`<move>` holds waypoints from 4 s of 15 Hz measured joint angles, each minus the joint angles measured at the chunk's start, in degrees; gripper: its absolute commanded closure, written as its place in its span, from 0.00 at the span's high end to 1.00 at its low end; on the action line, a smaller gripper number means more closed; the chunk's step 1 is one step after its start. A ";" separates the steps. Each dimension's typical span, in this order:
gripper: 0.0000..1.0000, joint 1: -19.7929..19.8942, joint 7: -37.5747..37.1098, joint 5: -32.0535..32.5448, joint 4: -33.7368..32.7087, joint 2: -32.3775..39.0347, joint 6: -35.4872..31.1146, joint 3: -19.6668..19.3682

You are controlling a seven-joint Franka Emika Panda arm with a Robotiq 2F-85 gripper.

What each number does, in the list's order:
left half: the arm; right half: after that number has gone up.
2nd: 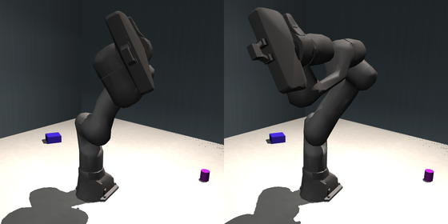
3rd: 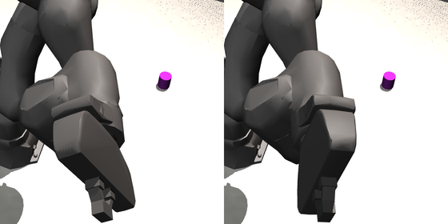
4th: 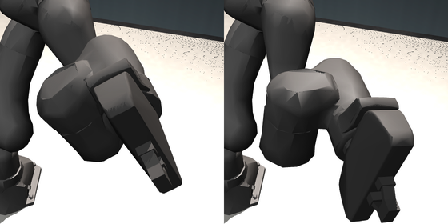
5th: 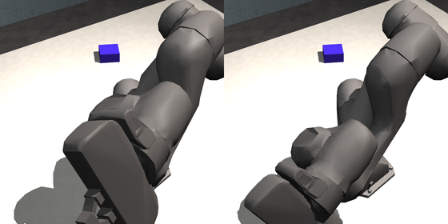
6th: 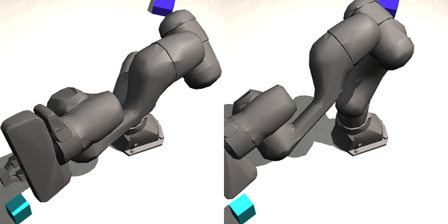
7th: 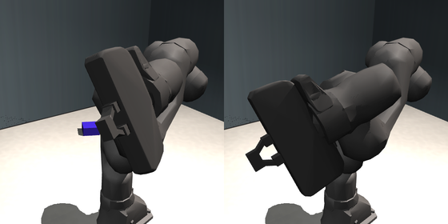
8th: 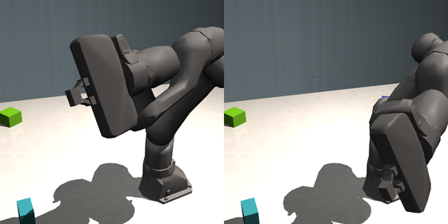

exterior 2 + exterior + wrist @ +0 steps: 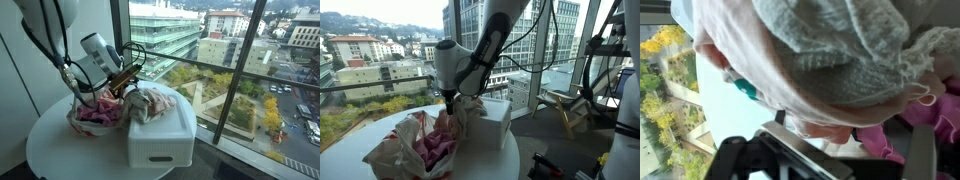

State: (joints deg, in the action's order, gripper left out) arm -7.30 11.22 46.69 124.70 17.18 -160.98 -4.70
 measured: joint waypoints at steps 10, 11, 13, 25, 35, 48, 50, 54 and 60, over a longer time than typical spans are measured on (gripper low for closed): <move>0.51 -1.65 -1.08 1.77 -0.35 2.32 2.53 -0.20; 0.42 -1.71 -1.11 1.77 -0.46 2.57 2.73 -0.20; 0.27 -1.70 -1.54 1.77 -0.77 2.85 3.20 -0.29; 0.02 1.77 -5.15 -9.26 -1.87 0.15 5.47 2.52; 0.02 2.20 -18.55 1.65 -2.05 -16.66 21.11 1.83; 0.02 7.85 -34.65 11.21 -3.97 -14.81 31.96 2.47; 0.05 8.56 -35.53 10.24 -5.09 -11.62 30.26 2.22; 0.48 8.87 -35.59 6.49 -6.36 -8.04 27.75 2.19; 0.95 8.88 -32.63 -6.35 -7.09 -8.74 28.26 2.19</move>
State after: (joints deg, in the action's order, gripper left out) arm 1.58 -21.42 40.33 117.61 8.44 -132.71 -2.51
